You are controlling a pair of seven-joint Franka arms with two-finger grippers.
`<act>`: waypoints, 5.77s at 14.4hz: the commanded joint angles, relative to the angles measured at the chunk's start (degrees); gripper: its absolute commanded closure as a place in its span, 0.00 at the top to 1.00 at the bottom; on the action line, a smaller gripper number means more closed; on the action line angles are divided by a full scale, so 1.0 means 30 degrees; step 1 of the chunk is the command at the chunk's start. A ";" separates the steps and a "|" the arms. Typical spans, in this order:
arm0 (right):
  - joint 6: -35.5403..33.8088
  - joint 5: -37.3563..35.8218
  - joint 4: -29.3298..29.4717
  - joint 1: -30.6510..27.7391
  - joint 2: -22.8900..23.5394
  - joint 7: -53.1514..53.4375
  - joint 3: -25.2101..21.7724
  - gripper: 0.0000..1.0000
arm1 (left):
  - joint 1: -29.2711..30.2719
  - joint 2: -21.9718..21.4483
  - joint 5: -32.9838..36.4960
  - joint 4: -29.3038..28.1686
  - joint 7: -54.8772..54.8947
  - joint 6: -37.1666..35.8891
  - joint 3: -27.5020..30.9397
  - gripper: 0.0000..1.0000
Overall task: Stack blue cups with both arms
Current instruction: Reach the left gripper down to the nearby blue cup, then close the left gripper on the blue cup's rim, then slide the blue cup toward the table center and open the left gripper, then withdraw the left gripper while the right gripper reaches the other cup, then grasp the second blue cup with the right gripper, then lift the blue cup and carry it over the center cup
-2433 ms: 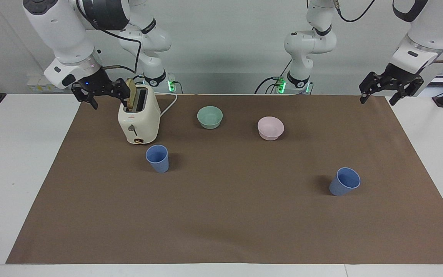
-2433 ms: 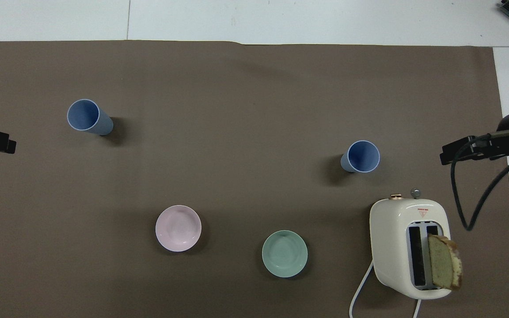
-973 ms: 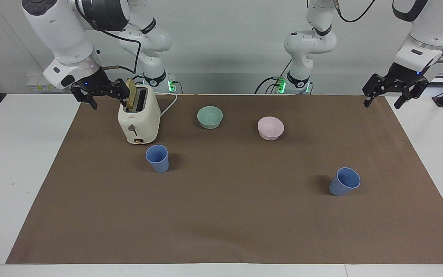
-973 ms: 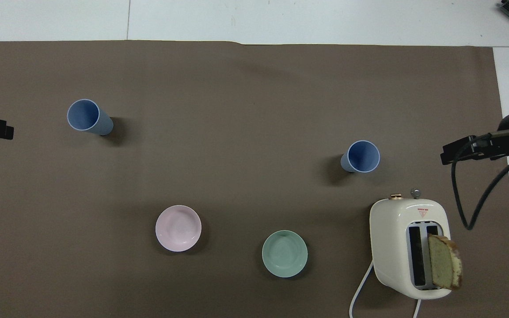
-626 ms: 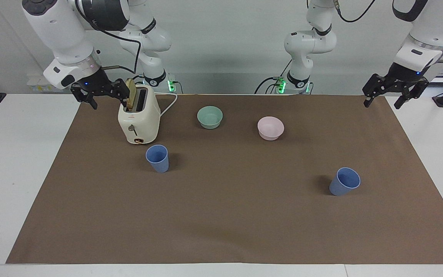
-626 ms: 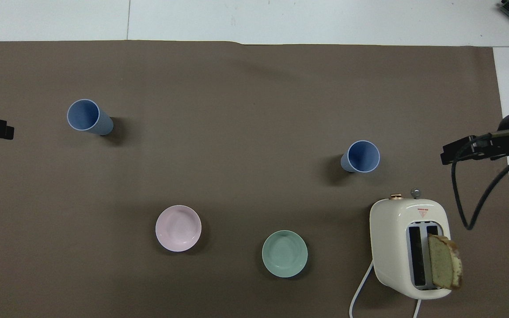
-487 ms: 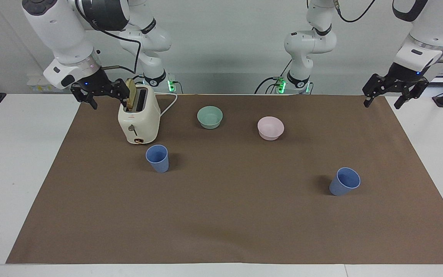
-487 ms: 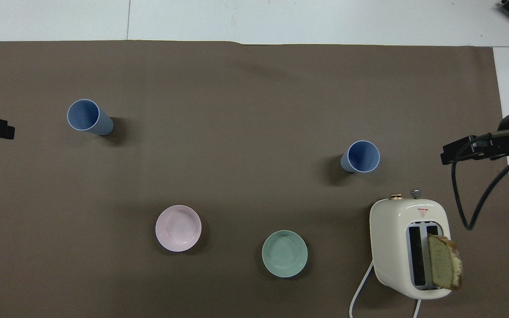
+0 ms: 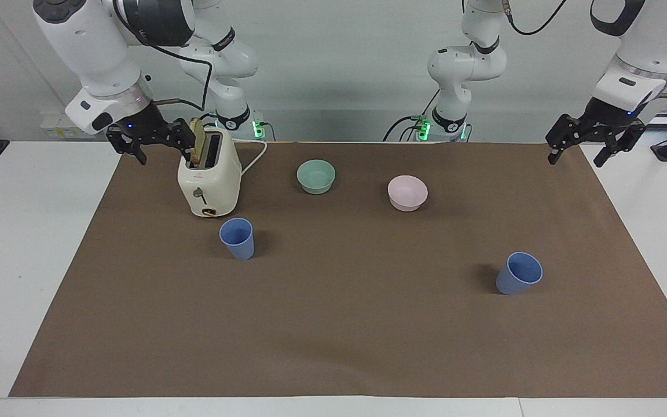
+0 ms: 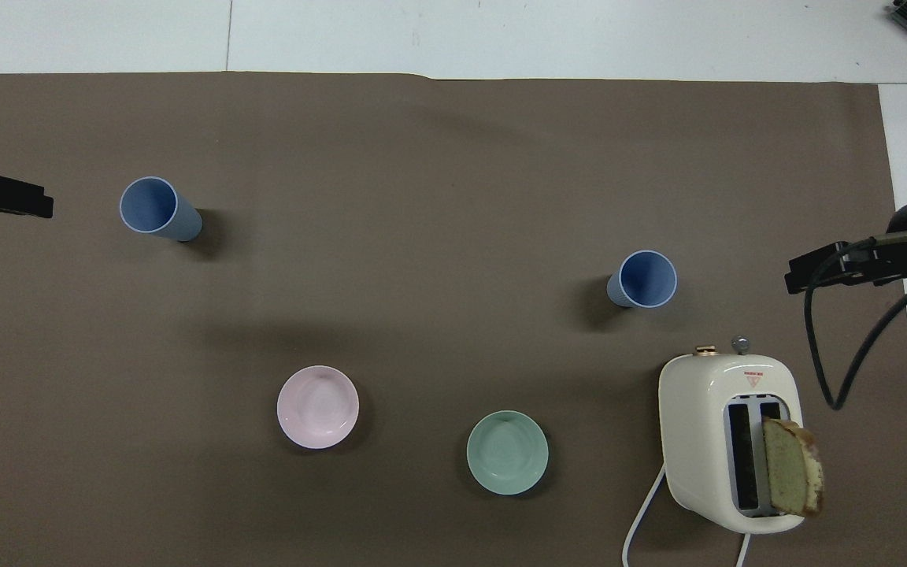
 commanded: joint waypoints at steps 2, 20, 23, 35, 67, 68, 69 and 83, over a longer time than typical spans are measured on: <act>-0.0248 -0.0046 0.0223 -0.0240 0.0090 -0.0516 0.0073 1.00 | 0.0055 0.0883 0.0158 -0.1066 0.0602 0.2402 0.0063 1.00; -0.0219 -0.0046 0.0223 -0.0211 0.0090 -0.0516 0.0073 1.00 | 0.0232 0.4870 0.0071 -0.4997 0.0779 1.0409 0.0004 0.00; -0.0219 -0.0046 0.0194 -0.0211 0.0090 -0.0516 0.0073 1.00 | 0.0027 0.4783 0.0070 -0.4705 0.0721 1.0087 -0.0112 0.00; -0.0219 -0.0046 0.0194 -0.0211 0.0090 -0.0516 0.0073 1.00 | -0.8817 0.3143 -0.0340 -0.7099 -0.9432 1.0748 -0.0406 0.00; 1.0765 0.0130 -0.6163 0.1313 0.3840 -0.0835 0.0249 1.00 | -0.0735 -0.1839 0.0451 0.0599 -0.0862 -0.4533 0.0092 1.00; 1.0797 0.0130 -0.6164 0.1312 0.3840 -0.1070 0.0249 0.79 | -0.0735 -0.1781 0.0480 0.0657 -0.0862 -0.4650 0.0092 1.00; 1.0826 0.0130 -0.6193 0.1341 0.3869 -0.1073 0.0249 0.50 | -0.0706 -0.1751 0.0480 0.0658 -0.0891 -0.4593 0.0092 1.00; 0.6933 0.3900 -0.0959 0.2484 0.4777 0.5039 0.0980 0.00 | -0.0706 -0.1956 0.0422 0.0394 -0.0920 -0.4592 0.0092 1.00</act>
